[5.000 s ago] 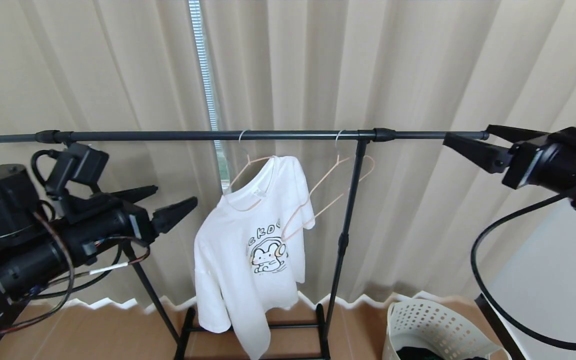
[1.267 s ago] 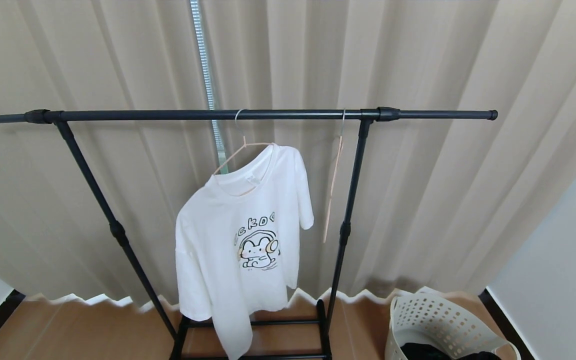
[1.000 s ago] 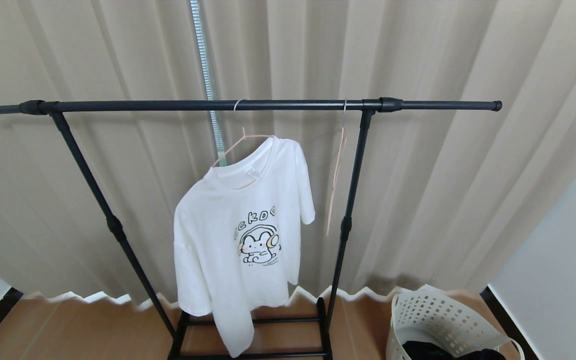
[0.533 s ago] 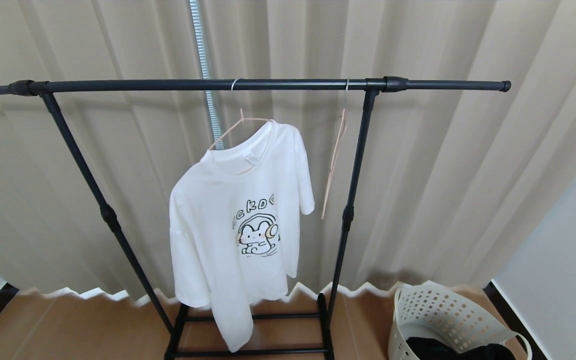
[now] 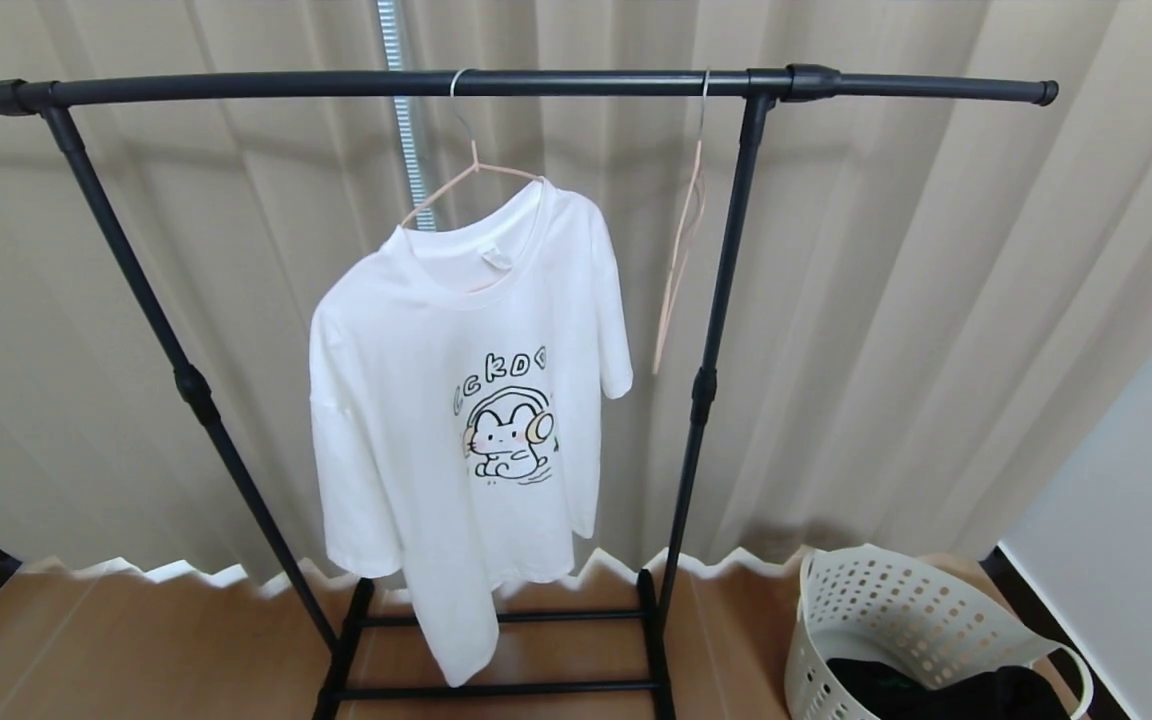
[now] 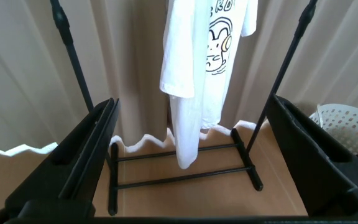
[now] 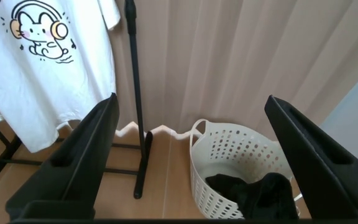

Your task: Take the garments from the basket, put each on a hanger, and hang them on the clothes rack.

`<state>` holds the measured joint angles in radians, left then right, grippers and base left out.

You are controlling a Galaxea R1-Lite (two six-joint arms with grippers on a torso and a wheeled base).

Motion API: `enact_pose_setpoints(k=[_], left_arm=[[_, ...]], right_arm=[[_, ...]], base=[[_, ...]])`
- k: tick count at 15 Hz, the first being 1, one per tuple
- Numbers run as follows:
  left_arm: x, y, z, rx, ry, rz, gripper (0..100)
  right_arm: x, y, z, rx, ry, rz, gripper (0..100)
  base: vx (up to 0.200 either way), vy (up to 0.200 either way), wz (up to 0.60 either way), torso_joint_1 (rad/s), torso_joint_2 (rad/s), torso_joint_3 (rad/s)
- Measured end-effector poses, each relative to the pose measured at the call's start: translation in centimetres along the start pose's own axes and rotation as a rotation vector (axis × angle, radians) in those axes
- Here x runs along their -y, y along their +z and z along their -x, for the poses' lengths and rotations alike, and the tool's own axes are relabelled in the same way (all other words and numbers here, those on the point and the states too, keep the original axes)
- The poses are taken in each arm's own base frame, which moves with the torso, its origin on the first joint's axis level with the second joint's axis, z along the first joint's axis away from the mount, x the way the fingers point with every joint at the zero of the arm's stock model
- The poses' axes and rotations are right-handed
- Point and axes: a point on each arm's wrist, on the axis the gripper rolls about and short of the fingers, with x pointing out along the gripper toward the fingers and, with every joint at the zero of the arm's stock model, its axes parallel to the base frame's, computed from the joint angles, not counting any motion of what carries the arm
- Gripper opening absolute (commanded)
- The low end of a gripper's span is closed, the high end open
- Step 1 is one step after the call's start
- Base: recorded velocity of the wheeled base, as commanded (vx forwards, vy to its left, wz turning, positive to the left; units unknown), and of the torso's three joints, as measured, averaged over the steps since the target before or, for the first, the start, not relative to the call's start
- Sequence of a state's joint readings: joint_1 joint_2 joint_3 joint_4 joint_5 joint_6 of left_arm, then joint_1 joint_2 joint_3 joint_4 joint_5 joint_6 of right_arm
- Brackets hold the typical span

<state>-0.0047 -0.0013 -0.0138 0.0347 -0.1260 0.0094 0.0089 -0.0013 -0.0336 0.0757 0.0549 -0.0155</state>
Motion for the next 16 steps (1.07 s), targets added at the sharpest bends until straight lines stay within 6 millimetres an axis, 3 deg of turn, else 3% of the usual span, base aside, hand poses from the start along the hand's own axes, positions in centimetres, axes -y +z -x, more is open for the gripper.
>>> enact_pose_setpoints(k=[9,16], left_arm=[[0.0,0.01,0.0,0.001,0.0,0.0,100],[0.0,0.01,0.0,0.001,0.0,0.001,100]], right_arm=[[0.0,0.0,0.0,0.0,-0.001,0.0,100],[0.0,0.0,0.0,0.0,0.0,0.0,100]], base=[[0.0,0.0,0.0,-0.157,0.49,0.34],[0.0,0.0,0.0,-0.075,0.46,0.375]])
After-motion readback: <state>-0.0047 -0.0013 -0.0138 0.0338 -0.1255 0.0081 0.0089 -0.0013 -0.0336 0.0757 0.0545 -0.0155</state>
